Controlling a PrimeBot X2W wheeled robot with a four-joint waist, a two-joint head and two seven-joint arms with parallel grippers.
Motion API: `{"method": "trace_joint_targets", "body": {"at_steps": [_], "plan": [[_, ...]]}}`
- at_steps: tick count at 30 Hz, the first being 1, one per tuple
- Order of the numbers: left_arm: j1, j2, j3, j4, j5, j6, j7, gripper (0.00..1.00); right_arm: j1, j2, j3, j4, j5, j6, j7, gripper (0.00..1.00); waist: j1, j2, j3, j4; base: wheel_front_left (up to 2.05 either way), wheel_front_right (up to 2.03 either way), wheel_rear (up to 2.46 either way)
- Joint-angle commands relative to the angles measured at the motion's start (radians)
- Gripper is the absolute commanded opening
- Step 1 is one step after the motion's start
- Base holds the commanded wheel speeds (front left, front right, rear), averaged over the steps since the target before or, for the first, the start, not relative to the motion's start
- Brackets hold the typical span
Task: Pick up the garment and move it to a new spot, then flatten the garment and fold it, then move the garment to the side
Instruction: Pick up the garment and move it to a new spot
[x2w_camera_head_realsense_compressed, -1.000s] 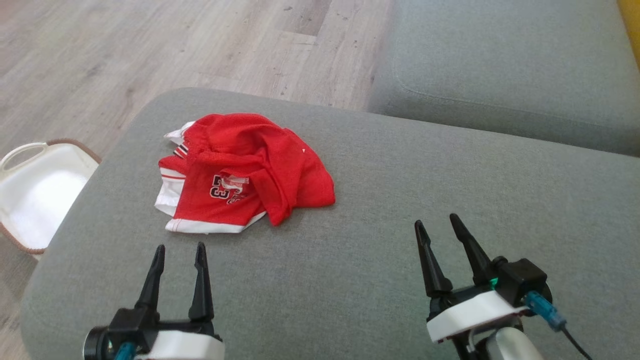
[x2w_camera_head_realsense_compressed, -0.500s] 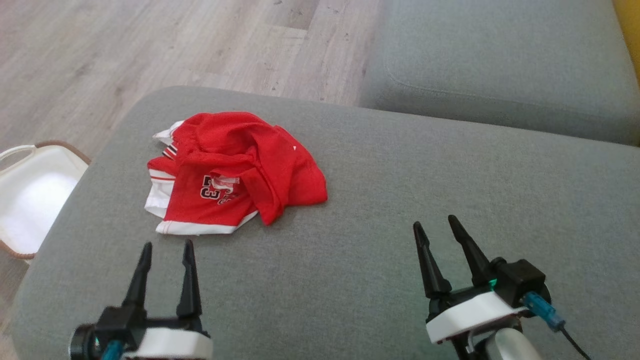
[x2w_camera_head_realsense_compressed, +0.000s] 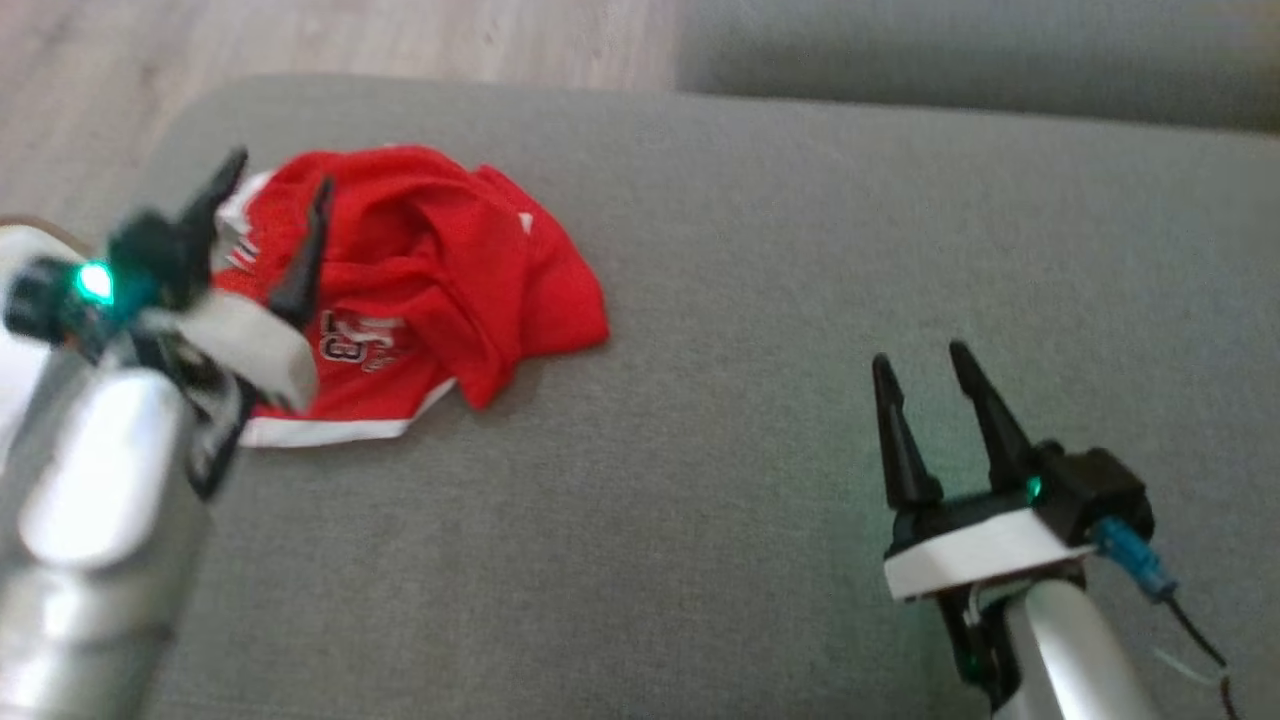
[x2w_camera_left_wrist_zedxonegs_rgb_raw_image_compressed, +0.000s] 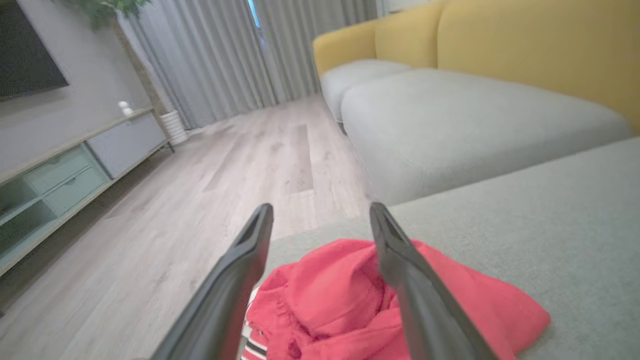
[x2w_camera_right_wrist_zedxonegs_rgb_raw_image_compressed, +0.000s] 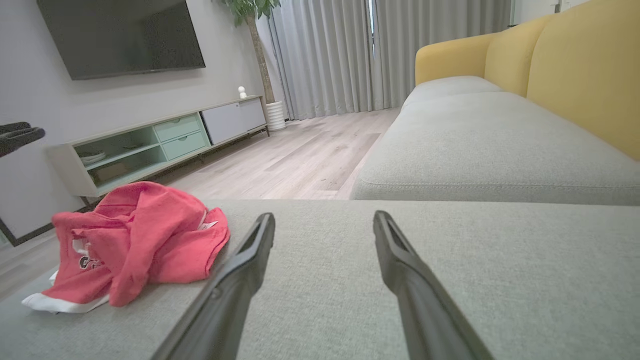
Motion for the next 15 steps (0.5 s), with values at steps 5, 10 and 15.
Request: {"method": "trace_joint_targets", "body": {"at_steps": [5, 10, 15], "plan": [[-0.215, 0.196, -0.190, 0.047, -0.181, 0.002, 0.164, 1.00, -0.094, -0.006, 0.003, -0.064, -0.005, 0.008, -0.011, 1.00, -0.0004, 0.0000, 0.122, -0.086, 0.00, 0.00, 0.00], [-0.298, 0.287, -0.403, 0.067, -0.324, 0.002, 0.269, 1.00, -0.120, -0.006, -0.011, -0.078, 0.005, 0.008, -0.011, 1.00, -0.0004, 0.0000, 0.175, -0.119, 0.00, 0.00, 0.00], [-0.370, 0.336, -0.520, 0.121, -0.397, 0.002, 0.263, 1.00, -0.139, -0.006, -0.017, -0.088, 0.004, 0.008, -0.011, 1.00, -0.0004, 0.0000, 0.210, -0.145, 0.00, 0.00, 0.00]]}}
